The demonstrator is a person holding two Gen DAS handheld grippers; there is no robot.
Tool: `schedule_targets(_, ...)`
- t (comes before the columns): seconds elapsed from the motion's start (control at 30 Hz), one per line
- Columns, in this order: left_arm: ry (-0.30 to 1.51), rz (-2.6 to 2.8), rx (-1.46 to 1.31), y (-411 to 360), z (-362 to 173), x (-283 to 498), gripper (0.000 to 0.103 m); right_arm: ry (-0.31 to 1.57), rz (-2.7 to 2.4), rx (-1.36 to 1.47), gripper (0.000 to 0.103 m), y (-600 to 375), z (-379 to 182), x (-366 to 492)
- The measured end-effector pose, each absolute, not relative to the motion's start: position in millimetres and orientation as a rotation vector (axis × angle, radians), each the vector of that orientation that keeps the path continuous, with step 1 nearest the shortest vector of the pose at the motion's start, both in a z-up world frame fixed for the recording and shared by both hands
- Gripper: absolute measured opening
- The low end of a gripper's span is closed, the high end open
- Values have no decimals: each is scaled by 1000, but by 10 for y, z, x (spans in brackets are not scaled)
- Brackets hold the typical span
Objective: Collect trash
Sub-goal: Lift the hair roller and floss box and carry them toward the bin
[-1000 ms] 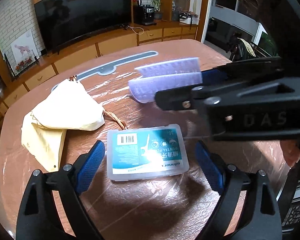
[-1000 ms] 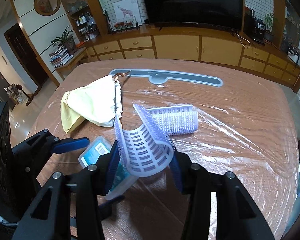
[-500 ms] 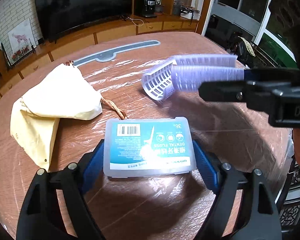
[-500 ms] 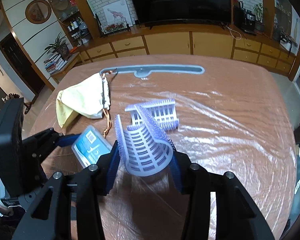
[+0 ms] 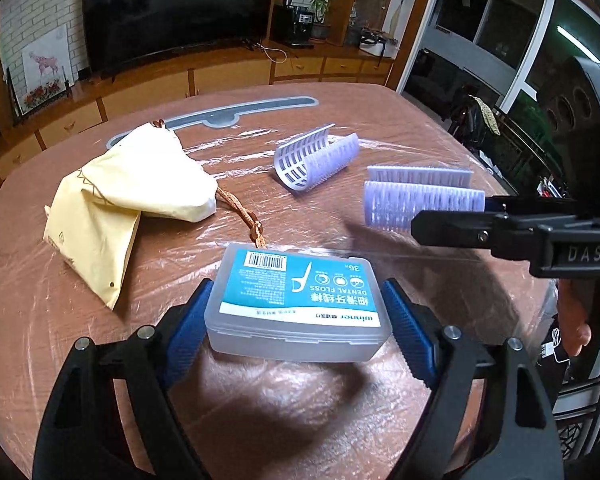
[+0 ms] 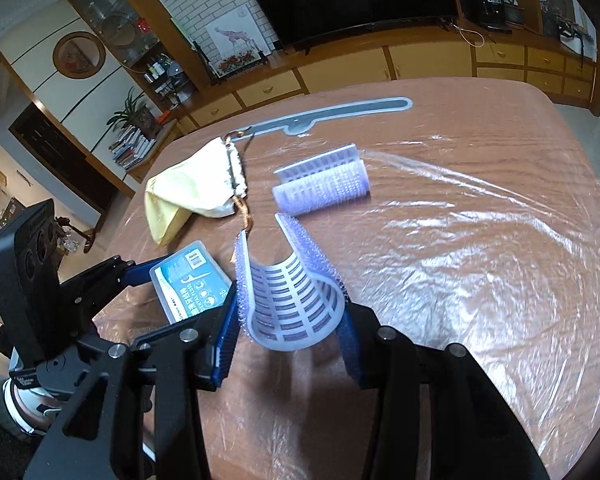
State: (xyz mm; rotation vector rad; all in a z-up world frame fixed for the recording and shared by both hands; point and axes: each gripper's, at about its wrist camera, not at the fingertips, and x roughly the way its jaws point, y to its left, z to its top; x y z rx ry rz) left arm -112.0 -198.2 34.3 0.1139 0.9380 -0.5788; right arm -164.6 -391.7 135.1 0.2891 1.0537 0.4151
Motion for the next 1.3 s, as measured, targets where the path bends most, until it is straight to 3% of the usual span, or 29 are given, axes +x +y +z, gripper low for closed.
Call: schedule_targets(1.3,889,-617,68,-1551,595,-1927,84,1028,481,321,43,-3765,1566,-2612)
